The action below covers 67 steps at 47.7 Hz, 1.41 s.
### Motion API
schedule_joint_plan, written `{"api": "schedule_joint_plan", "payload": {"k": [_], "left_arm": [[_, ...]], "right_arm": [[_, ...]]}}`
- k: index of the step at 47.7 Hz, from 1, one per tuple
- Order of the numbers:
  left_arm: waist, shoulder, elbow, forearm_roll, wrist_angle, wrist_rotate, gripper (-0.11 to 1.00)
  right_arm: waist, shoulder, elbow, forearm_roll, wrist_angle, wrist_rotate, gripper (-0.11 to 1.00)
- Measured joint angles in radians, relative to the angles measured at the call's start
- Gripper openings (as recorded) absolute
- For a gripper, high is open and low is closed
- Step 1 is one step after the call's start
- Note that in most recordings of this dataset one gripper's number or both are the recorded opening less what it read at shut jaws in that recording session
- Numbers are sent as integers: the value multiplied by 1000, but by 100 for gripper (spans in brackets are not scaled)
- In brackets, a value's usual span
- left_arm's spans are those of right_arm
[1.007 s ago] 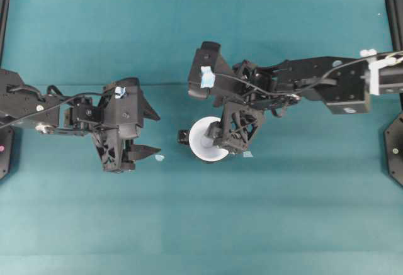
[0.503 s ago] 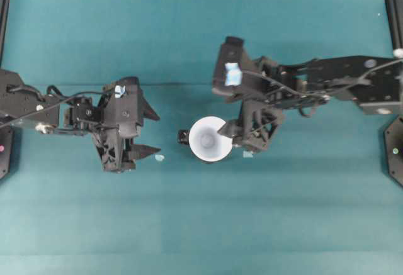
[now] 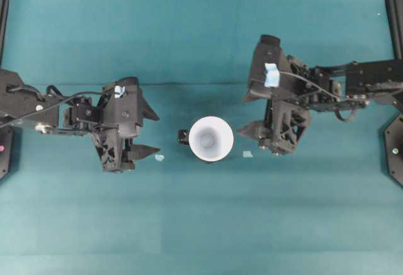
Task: Put a paper cup into the cup holder on your left arm.
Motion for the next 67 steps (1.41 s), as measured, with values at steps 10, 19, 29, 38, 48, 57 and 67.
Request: {"api": "schedule_joint_plan", "payload": {"k": [10,19,29,38,48,57,67], "left_arm": [[2,0,0,0,2,0,91],[0,2,0,-2,2,0,91],[0,2,0,0,2,0,91],[-2,2,0,0,3,0,91],[-2,2,0,0,2,0,91],[-2,2,0,-2,3,0,91],[-3,0,2,-2,2,0,91]], "right_arm": [[14,-11,12,-2,-29,-69,91],[21,-11,12,0,-34,-97,91],[23,-14,15,-2,-34,-97,91],[28,-25,28,-2,-37,-97,91],[34,-40,41,-2,-38,-97,90],[34,-48,51,-2,-40,-97,90],[35,-51,54,-2,-35,-97,91]]}}
